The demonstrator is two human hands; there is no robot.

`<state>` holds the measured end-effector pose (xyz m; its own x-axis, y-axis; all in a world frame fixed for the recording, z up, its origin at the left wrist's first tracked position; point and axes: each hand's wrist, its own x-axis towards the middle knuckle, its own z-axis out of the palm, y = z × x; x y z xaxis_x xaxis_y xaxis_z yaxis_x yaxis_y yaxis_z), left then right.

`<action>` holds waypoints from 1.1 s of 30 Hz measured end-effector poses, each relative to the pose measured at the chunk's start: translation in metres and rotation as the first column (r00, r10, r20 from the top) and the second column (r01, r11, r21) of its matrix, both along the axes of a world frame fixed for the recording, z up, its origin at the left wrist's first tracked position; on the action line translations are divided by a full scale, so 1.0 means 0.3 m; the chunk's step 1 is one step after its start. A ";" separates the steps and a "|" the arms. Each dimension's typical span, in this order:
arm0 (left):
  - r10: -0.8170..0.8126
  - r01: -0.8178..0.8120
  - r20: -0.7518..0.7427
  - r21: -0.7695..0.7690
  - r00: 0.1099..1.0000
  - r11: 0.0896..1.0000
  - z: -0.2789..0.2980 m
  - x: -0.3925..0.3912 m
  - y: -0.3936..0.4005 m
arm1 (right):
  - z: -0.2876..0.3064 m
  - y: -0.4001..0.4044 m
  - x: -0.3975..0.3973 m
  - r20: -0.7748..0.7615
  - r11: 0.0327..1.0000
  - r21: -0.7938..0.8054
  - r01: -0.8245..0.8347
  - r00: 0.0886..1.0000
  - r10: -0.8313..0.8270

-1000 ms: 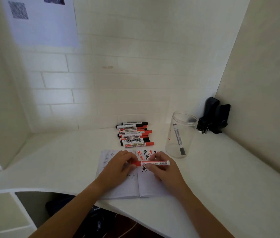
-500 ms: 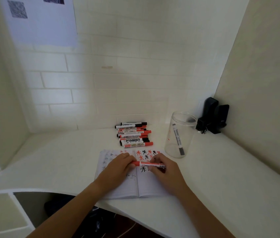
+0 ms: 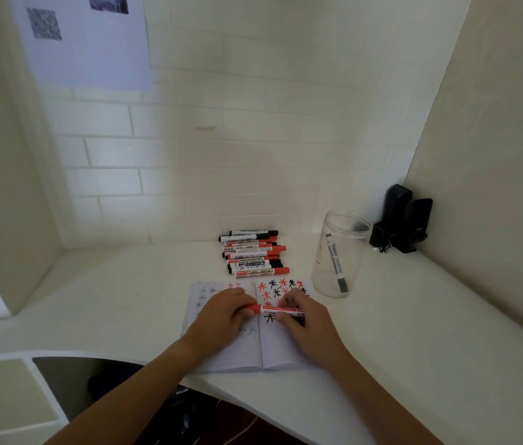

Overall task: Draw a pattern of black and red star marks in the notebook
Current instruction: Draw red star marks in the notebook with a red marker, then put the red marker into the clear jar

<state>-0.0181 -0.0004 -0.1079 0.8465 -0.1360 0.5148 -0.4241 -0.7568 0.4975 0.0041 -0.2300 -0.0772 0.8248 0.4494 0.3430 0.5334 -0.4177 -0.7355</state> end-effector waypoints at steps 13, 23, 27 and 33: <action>0.114 -0.014 -0.258 0.361 0.959 0.933 0.016 -0.016 -0.022 | 0.234 -0.082 0.048 -0.025 0.944 0.283 0.170 0.985 -0.170; 0.148 -0.020 -0.279 0.416 0.949 0.909 0.021 -0.012 -0.021 | 0.540 -0.175 0.220 0.136 0.802 0.429 0.416 0.848 -0.512; 0.144 -0.019 -0.280 0.406 0.949 0.914 0.020 -0.012 -0.019 | 0.483 -0.170 0.264 0.243 0.811 0.287 0.511 0.780 -0.577; 0.139 -0.005 -0.297 0.409 0.945 0.912 0.018 -0.008 -0.020 | 0.395 -0.138 0.295 0.495 0.819 -0.038 0.572 0.723 -0.482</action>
<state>-0.0203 -0.0063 -0.1025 0.9691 -0.2050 0.1373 -0.2337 -0.9409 0.2452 0.0926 -0.2715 0.0414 0.7205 0.0773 0.6892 0.4315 -0.8280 -0.3582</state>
